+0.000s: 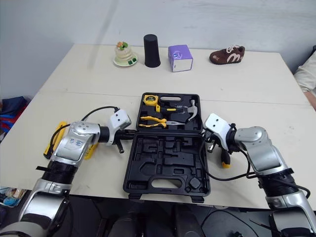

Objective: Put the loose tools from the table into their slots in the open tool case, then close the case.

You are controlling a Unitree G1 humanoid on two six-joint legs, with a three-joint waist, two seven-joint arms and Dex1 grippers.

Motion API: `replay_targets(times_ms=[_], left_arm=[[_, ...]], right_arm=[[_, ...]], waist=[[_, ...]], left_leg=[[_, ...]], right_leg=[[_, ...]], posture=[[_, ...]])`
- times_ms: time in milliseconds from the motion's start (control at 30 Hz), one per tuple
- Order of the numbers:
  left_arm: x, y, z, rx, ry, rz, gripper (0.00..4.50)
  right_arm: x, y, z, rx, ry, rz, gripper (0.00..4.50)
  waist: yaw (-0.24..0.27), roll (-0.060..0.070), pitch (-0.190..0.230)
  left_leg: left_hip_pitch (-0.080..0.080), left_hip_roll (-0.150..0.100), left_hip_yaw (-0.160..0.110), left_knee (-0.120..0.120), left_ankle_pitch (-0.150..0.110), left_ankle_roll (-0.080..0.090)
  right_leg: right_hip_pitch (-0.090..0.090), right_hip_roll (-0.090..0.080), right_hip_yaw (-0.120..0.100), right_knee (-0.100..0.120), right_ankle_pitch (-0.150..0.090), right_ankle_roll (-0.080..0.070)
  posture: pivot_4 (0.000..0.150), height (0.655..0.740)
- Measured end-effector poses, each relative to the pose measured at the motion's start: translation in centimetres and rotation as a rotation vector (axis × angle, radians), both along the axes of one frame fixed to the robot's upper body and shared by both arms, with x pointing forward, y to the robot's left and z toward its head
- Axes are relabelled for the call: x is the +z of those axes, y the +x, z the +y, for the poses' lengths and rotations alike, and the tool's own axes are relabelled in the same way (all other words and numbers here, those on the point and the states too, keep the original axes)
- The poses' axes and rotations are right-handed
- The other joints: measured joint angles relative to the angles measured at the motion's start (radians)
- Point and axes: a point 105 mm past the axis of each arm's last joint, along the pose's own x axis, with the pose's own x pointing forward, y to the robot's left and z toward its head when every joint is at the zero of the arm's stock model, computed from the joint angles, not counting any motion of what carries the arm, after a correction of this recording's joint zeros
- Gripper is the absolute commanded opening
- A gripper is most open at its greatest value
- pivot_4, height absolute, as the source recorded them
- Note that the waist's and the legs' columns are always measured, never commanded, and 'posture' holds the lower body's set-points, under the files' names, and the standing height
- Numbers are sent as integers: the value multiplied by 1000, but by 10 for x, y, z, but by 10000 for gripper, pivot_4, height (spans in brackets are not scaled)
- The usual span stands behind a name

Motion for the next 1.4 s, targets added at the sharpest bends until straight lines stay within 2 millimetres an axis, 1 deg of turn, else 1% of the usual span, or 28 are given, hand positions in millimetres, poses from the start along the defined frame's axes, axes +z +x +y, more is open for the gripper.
replay_targets(times_ms=[133, 200, 300, 333, 367, 400, 433, 467, 500, 533, 567, 633, 700, 733, 767, 800, 833, 900, 967, 1000, 1033, 1100, 1167, 1233, 1267, 1333, 1400], left_arm=[[0, 1, 3, 23, -18, -2, 0], [-1, -6, 14, 48, -66, 15, 0], [3, -24, 35, 74, -151, 37, 0], [7, -30, 42, 85, -185, 40, 0], [16, -39, 50, 102, -246, 40, 0], [27, -49, 59, 122, -312, 34, 3085], [38, -59, 70, 145, -364, 23, 6376], [43, -67, 79, 170, -387, 17, 8683], [48, -80, 91, 204, -408, 12, 13150], [49, -88, 99, 228, -414, 10, 16477], [44, -105, 116, 297, -418, 29, 21180], [35, -131, 144, 426, -426, 60, 29491], [33, -149, 170, 552, -413, 52, 38120], [33, -157, 184, 618, -391, 33, 43429], [31, -166, 200, 691, -358, 18, 44755], [30, -171, 210, 739, -337, 9, 44755], [27, -177, 228, 820, -296, -7, 44755], [21, -190, 272, 1019, -229, -36, 44755], [18, -199, 299, 1152, -196, -59, 44755], [17, -200, 305, 1183, -186, -62, 44755], [15, -202, 309, 1206, -183, -61, 44755], [15, -201, 308, 1201, -179, -63, 44755], [18, -196, 299, 1161, -182, -74, 44755], [22, -187, 286, 1110, -191, -84, 44755], [25, -182, 281, 1089, -198, -90, 44755], [30, -169, 265, 1042, -208, -92, 44755], [37, -153, 244, 985, -214, -91, 44755]], right_arm=[[1, 0, -2, -2, -16, -13, 538], [8, -8, -5, 11, 8, -22, 538], [26, -18, -14, 3, 62, -37, 538], [31, -22, -21, -9, 69, -39, 538], [37, -27, -28, -24, 93, -36, 538], [42, -35, -35, -35, 126, -26, 143], [47, -42, -44, -53, 155, -15, 3174], [50, -47, -52, -68, 171, -6, 6449], [53, -54, -60, -84, 194, 5, 9000], [54, -60, -67, -99, 205, 17, 12901], [55, -70, -83, -135, 222, 42, 17779], [54, -85, -110, -215, 253, 82, 26595], [54, -94, -134, -294, 275, 94, 36397], [55, -97, -145, -332, 284, 92, 41963], [55, -101, -158, -370, 291, 87, 44229], [55, -103, -166, -399, 295, 86, 44229], [55, -107, -180, -437, 296, 79, 44229], [54, -115, -212, -545, 284, 61, 44229], [54, -121, -233, -611, 279, 42, 44229], [53, -123, -239, -626, 277, 36, 44229], [53, -122, -244, -639, 282, 21, 44229], [55, -123, -251, -657, 286, 0, 44229], [57, -120, -254, -654, 293, -23, 44229], [60, -115, -251, -633, 304, -35, 44229], [63, -113, -248, -618, 315, -41, 44229], [72, -104, -234, -558, 341, -49, 44229], [86, -97, -212, -465, 370, -61, 44229]], waist=[[0, 0, 0], [-2, 0, 0], [-2, 0, 0], [1, 0, 0], [6, 0, 0], [7, -1, 0], [8, -1, 0], [8, -1, 0], [8, -1, 0], [8, -1, 0], [8, -1, 0], [6, -3, 0], [5, -5, 0], [5, -5, 0], [4, -5, 0], [4, -5, 0], [5, -5, 0], [5, -5, 1], [4, -6, 0], [2, -6, 0], [-1, -6, 0], [-6, -5, 0], [-8, -6, 0], [-9, -5, -1], [-11, -5, -1], [-15, -2, -1], [-16, -1, -1]], left_leg=[[0, 0, 1, 0, 0, 1], [0, 0, 1, -2, 0, 0], [-2, 2, 1, -2, -1, -1], [-2, 2, 1, -2, -1, -1], [-3, 2, 0, -2, -1, 0], [-3, 2, 0, -2, -2, 0], [-2, 2, 0, -2, -2, 1], [-2, 2, 0, -2, -3, 3], [-2, 1, 0, -2, -4, 4], [-1, 1, 0, -2, -6, 5], [0, 1, 0, -2, -6, 5], [1, 1, 0, -2, -8, 8], [1, 1, -1, -2, -9, 9], [1, 0, -1, -1, -8, 10], [1, 0, -1, -2, -7, 10], [1, 0, -2, -3, -7, 9], [1, -1, -2, -4, -7, 8], [1, -2, -3, -3, -7, 9], [0, -2, -4, -4, -7, 9], [0, -1, -4, -4, -7, 10], [0, -1, -4, -6, -7, 10], [-3, -1, -2, -10, -8, 10], [-2, -3, 0, -17, -8, 11], [-1, -3, 1, -21, -8, 9], [-1, -3, 1, -21, -8, 9], [-1, -1, 1, -22, -7, 10], [-1, 0, 0, -22, -6, 9]], right_leg=[[0, 0, 2, 0, 1, 1], [-1, 0, 2, 0, 1, 1], [-2, 1, 2, -1, 0, 0], [-2, 1, 2, -2, 0, 0], [-2, 1, 2, -2, 0, 0], [-2, 0, 2, -3, 0, 0], [-1, 0, 2, -3, 0, 0], [-1, 0, 2, -4, 0, 0], [0, -1, 2, -5, 0, 0], [1, -1, 2, -6, 0, 0], [3, -1, 2, -7, -1, 1], [4, -1, 1, -8, -1, 1], [4, -1, 1, -9, 0, 1], [4, -2, 1, -10, -1, -1], [5, -2, 2, -13, -6, -13], [5, -2, 2, -16, -6, -17], [6, -2, 2, -19, -3, -18], [5, -2, 2, -22, 0, -18], [6, -2, 2, -27, 3, -19], [6, -2, 2, -30, 4, -19], [3, -2, 2, -35, 6, -19], [6, -3, 3, -37, 7, -18], [5, -5, 3, -38, 7, -18], [3, -4, 4, -36, 9, -15], [2, -4, 4, -35, 15, -3], [2, -1, 4, -35, 14, -3], [2, 1, 4, -34, 13, -2]], posture=[[1500, 7383], [1500, 7383], [1500, 7383], [1500, 7383], [1500, 7383], [1500, 7383], [1500, 7383], [1500, 7383], [1500, 7383], [1500, 7383], [1500, 7383], [1500, 7383], [1500, 7383], [1500, 7383], [1500, 7383], [1500, 7383], [1500, 7383], [1500, 7383], [1500, 7383], [1500, 7383], [1500, 7383], [1500, 7383], [1500, 7383], [1500, 7383], [1500, 7383], [1500, 7383], [1500, 7383]])
